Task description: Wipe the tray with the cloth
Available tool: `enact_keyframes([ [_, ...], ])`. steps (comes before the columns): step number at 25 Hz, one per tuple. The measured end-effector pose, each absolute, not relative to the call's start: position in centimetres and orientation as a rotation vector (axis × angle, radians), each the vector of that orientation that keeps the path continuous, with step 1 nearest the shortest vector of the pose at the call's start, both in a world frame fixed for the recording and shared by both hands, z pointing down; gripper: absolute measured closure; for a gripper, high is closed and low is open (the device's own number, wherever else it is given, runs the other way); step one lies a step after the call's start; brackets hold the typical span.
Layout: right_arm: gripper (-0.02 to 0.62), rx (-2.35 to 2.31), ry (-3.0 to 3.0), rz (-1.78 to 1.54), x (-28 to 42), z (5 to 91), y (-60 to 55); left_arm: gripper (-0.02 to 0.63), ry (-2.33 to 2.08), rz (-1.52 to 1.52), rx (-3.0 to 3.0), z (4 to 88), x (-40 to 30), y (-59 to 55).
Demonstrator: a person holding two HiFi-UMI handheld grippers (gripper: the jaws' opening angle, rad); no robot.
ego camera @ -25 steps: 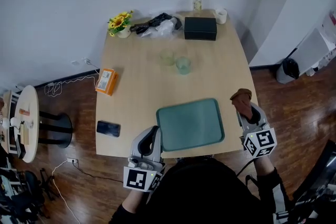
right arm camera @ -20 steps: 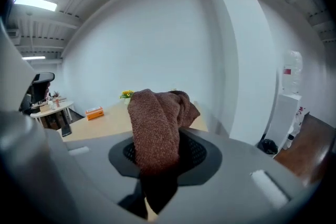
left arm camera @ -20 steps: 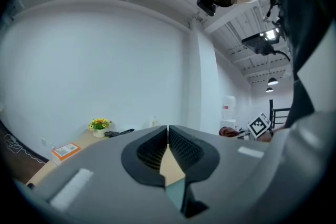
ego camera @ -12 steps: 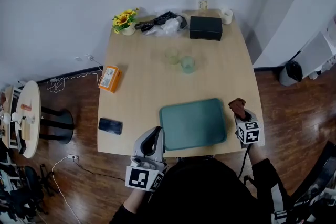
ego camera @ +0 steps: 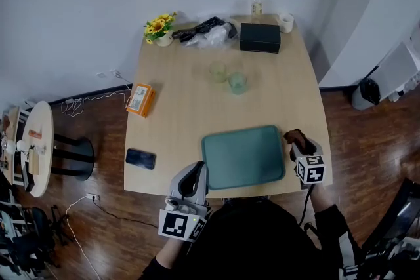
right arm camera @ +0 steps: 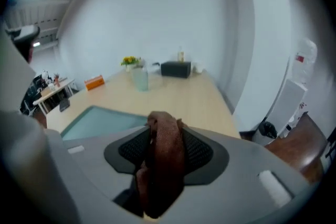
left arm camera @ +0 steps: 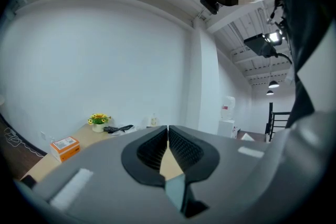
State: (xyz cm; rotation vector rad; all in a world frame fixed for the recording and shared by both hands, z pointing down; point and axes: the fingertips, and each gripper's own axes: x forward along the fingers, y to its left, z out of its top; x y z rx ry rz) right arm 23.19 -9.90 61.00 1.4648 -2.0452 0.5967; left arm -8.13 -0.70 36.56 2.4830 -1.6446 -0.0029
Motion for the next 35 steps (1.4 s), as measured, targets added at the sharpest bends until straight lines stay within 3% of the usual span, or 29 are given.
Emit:
enact_keyframes([
  [5, 0.454, 1.720, -2.322, 0.363, 21.6, 44.8, -9.7, 0.603, -1.625, 0.002, 2.493, 36.7, -7.5, -0.9],
  [10, 0.482, 1.639, -2.578, 0.126, 17.0, 34.2, -7.0, 0.603, -1.597, -0.006, 2.528, 36.2, -6.5, -1.0],
  [12, 0.542, 1.517, -2.713, 0.044, 13.8, 31.7, -5.6, 0.603, -1.588, -0.001, 2.523, 36.3, -6.2, -1.1],
  [19, 0.556, 1.172, -2.950, -0.006, 5.9, 29.6, -0.7, 0.603, -1.554, -0.020, 2.567, 35.5, -4.9, -0.4],
  [35, 0.581, 1.226, -2.898, 0.017, 6.6, 30.7, -0.8, 0.603, -1.567, -0.021, 2.566, 35.2, -5.3, -0.1],
])
